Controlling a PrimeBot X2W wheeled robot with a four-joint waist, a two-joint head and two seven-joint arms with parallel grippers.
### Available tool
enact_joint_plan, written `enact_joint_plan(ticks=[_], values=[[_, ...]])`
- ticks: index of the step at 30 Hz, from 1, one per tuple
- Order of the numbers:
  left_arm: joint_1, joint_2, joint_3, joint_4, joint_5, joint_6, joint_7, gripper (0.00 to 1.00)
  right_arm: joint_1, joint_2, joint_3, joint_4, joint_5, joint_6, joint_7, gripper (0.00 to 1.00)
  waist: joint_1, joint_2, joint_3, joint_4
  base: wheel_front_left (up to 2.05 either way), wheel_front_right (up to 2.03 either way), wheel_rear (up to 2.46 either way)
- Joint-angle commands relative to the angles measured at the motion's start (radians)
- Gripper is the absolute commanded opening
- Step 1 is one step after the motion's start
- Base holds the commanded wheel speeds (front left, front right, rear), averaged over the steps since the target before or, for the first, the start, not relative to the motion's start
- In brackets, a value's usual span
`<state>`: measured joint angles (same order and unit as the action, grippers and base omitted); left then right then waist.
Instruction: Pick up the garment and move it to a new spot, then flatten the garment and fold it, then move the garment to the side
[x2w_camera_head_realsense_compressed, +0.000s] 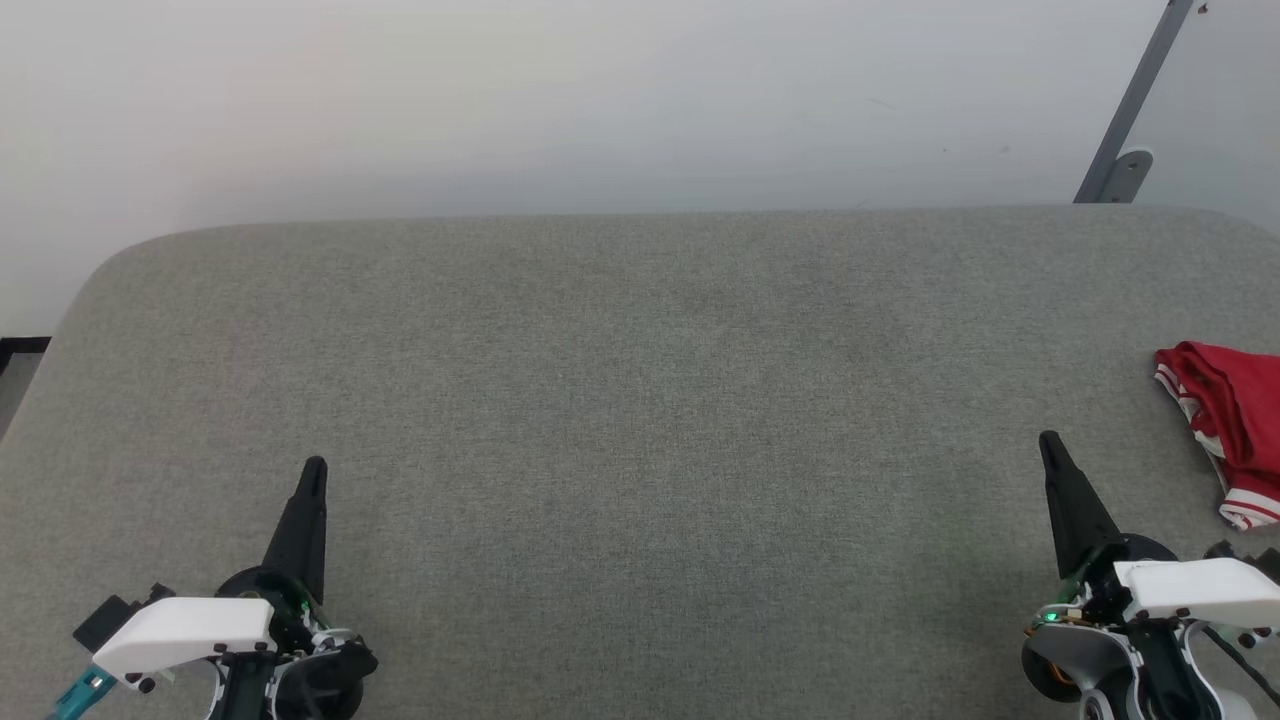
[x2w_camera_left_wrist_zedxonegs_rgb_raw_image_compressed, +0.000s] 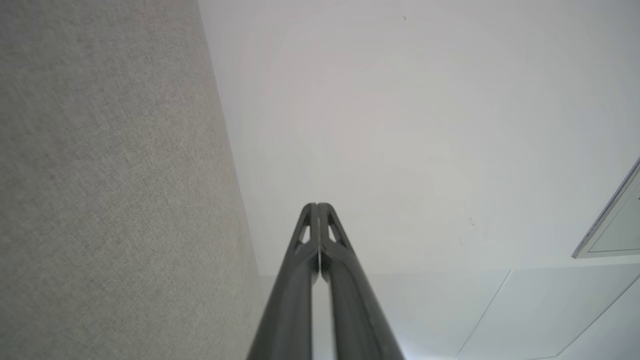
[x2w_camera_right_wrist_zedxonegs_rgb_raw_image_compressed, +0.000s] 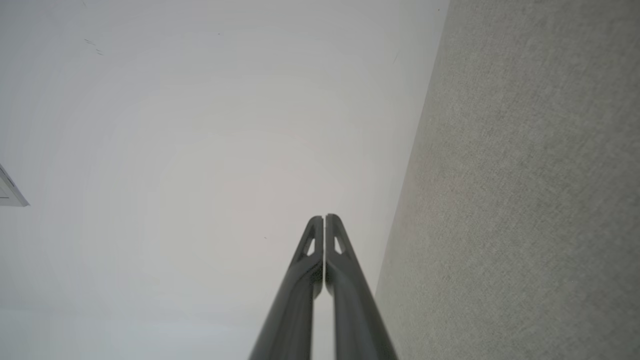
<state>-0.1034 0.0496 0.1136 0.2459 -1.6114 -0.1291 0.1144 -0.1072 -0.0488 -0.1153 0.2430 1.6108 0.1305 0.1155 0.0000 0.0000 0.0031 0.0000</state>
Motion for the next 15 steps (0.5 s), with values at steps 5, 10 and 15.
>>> enact_joint_plan(ticks=[5, 10, 15], values=[[-0.012, 0.001, 0.003, -0.001, -0.002, -0.003, 0.004, 0.00, -0.003, 0.001, 0.000, 0.003, 0.004, 0.000, 0.000, 0.00, 0.0000, 0.0000, 0.000, 0.000, 0.00, 0.00, 0.00], [-0.012, 0.001, 0.003, -0.001, -0.002, -0.003, 0.004, 0.00, -0.003, 0.001, 0.000, 0.003, 0.004, 0.000, 0.000, 0.00, 0.0000, 0.0000, 0.000, 0.000, 0.00, 0.00, 0.00], [-0.012, 0.001, 0.003, -0.001, -0.002, -0.003, 0.004, 0.00, -0.003, 0.001, 0.001, 0.003, 0.004, 0.000, 0.000, 0.00, 0.0000, 0.0000, 0.000, 0.000, 0.00, 0.00, 0.00]])
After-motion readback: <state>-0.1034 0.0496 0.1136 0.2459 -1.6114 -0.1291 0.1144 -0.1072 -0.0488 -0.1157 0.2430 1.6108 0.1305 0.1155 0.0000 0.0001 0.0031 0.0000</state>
